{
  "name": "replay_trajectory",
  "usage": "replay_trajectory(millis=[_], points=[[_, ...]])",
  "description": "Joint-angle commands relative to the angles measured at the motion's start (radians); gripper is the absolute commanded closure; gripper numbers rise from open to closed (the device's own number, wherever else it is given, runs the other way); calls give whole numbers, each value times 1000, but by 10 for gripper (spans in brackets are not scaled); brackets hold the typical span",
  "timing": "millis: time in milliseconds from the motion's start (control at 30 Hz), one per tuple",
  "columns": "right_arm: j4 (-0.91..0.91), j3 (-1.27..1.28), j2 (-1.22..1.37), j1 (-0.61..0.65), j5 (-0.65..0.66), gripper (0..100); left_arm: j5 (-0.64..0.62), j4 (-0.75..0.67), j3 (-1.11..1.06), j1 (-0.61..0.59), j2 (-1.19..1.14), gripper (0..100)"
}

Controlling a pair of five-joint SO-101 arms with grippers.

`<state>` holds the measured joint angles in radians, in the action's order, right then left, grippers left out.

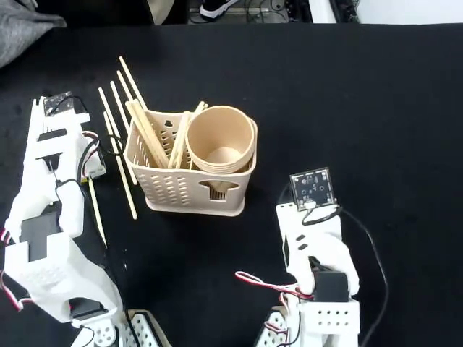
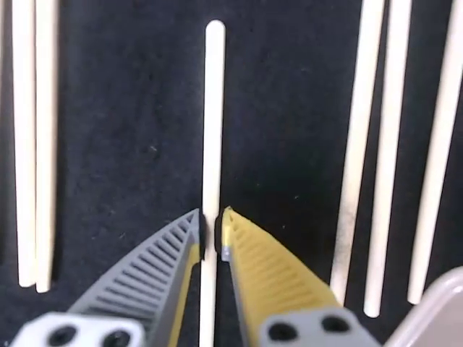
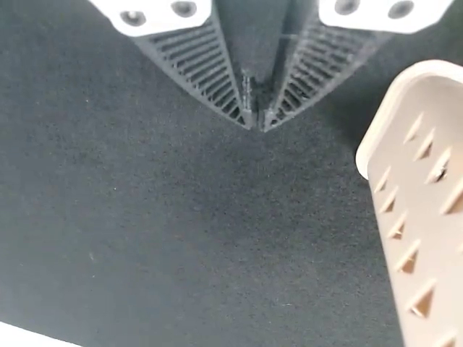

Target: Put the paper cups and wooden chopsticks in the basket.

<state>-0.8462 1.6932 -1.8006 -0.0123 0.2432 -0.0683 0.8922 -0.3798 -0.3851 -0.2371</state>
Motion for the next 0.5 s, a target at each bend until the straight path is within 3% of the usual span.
replay_trajectory(millis=[0,267,467], points=[[-5,-7,-56,-14,3,987,-14,-8,31,-5,71,972],[-5,-7,-56,-14,3,987,-23,32,-39,2,537,972],[-5,-7,-56,-14,3,987,-23,-68,-147,5,979,971]])
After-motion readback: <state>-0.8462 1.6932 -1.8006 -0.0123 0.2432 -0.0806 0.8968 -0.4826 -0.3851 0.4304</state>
